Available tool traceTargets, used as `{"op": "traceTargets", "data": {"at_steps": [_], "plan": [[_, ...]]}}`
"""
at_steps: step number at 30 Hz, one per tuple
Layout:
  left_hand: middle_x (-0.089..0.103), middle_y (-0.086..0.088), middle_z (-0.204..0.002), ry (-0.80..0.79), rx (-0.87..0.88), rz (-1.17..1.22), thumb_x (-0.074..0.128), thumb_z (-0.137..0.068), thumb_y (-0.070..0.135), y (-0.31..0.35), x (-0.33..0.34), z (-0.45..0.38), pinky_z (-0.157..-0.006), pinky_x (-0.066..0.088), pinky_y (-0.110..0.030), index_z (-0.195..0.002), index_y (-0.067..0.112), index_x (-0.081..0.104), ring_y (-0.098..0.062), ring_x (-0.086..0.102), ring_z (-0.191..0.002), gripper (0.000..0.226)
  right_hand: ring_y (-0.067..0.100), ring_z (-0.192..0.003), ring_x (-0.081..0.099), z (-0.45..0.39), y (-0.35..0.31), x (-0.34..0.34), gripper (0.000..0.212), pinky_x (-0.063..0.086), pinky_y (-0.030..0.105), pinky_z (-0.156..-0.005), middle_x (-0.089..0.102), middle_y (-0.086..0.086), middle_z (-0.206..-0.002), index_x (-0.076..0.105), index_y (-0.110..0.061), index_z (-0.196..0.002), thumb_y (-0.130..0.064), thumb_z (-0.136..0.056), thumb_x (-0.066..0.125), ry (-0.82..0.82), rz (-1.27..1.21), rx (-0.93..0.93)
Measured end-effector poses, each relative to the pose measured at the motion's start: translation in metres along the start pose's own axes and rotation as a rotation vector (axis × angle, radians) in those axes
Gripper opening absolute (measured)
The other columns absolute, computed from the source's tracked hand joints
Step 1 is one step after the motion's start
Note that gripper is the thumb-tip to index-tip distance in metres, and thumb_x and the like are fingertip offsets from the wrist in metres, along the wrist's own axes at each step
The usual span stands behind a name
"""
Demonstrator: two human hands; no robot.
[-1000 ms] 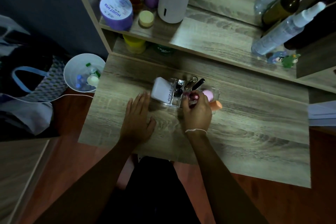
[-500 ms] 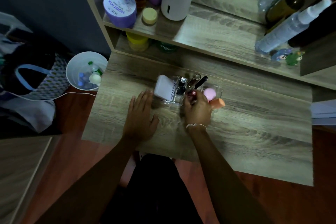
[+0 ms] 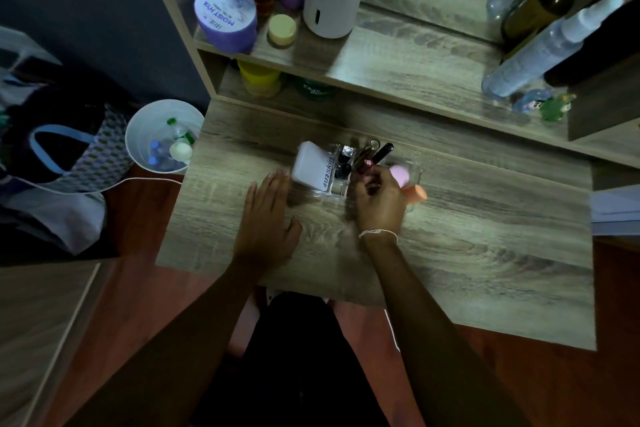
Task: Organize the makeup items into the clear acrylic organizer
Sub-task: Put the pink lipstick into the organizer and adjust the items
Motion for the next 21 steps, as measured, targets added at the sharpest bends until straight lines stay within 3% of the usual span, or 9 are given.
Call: {"op": "traceTargets", "data": {"at_steps": [7,15,21], "plan": [[0.030,-0.014,-0.153,-0.008,-0.002,-0.006,0.047,-0.079,0.038,-0.0012,0.0021,-0.0006,-0.117,0.016,-0.053,-0.147,0.008,0.019,-0.026,0.022,-0.143,0.080,0.027,-0.078,0.066,0.0005,0.0013,0.0000,0.020,0.045,0.027,-0.068,0.072,0.011,-0.084,0.066,-0.008,-0.094,-0.001,-0.076,0.062,0.009,0.026,-0.038],[0.030,-0.014,-0.154,-0.021,-0.013,-0.005,0.047,-0.079,0.037,-0.0014,0.0011,-0.0009,-0.118,0.016,-0.053,-0.147,0.008,0.019,-0.026,0.022,-0.143,0.079,0.020,-0.071,0.064,0.0017,0.0031,-0.0017,0.019,0.037,0.019,-0.062,0.072,0.010,-0.084,0.067,-0.011,-0.096,-0.004,-0.079,0.062,0.030,0.018,-0.043],[0.031,-0.015,-0.153,-0.020,-0.015,-0.001,0.044,-0.078,0.039,0.0006,0.0000,-0.0011,-0.117,0.017,-0.054,-0.146,0.006,0.021,-0.028,0.023,-0.143,0.079,0.014,-0.072,0.061,0.0038,0.0056,-0.0064,0.021,0.045,0.021,-0.068,0.072,0.009,-0.085,0.067,-0.011,-0.099,-0.002,-0.080,0.063,0.022,0.008,-0.059]]}}
Point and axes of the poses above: each hand's wrist, its own z-axis away from the middle knuckle, its own x-axis out of the palm, y = z × x, the point moved 4 cm from there along -z, towards the middle knuckle
